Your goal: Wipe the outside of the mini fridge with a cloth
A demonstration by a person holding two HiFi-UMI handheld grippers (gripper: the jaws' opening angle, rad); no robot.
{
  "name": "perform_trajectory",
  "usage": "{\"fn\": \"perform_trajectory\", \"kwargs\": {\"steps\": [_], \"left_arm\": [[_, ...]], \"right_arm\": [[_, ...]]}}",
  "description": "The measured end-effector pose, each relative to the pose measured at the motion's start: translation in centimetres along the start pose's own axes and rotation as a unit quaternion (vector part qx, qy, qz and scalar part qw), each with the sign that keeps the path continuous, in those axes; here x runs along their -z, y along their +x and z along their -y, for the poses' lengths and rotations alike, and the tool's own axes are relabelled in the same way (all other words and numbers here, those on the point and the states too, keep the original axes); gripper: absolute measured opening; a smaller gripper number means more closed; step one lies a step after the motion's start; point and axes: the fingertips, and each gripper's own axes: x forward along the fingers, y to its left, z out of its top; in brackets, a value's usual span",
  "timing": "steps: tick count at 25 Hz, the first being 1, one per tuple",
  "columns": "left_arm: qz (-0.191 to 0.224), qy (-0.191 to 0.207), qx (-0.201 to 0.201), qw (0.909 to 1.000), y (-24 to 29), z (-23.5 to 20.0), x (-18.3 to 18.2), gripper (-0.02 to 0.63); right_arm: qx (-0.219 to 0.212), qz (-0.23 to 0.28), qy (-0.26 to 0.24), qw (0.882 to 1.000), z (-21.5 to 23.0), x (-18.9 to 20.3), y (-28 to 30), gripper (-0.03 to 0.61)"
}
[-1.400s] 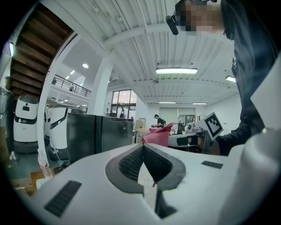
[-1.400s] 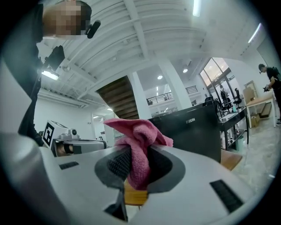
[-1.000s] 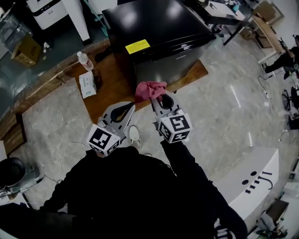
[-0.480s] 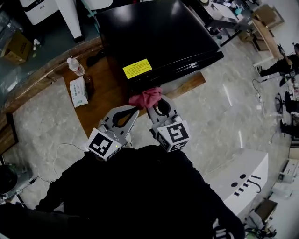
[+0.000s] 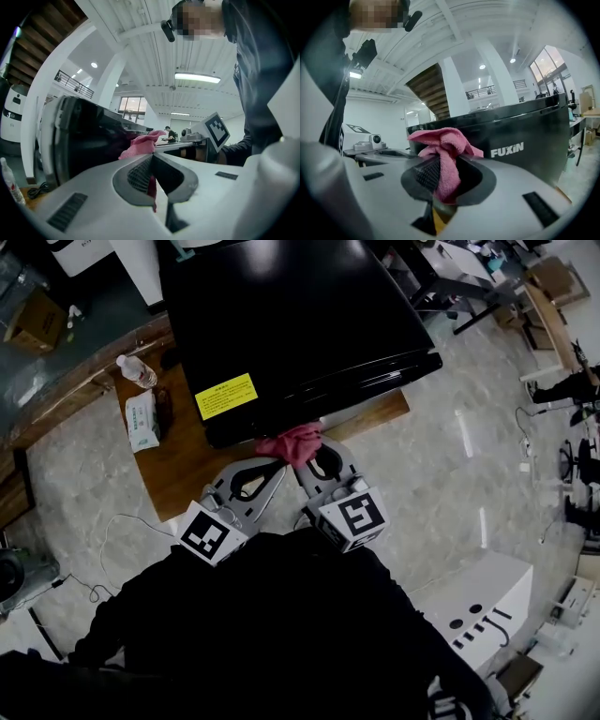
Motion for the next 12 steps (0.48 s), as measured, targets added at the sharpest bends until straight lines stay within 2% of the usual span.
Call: {"fn": "perform_trajectory", "kwargs": {"steps": [8, 12], "left_arm": [[0.001, 0.006, -0.068, 0.9976, 10.0, 2.5, 0.1, 0.006], [0.0, 0.02, -0.099, 0.9948, 15.2, 3.4, 0.4, 0.006]], "right_arm": [[-0.068, -0.003, -0.002, 0.998, 9.2, -0.3, -3.5, 0.077], [-0.084, -0.006, -0.007, 0.996, 14.6, -0.5, -5.6, 0.075]]}}
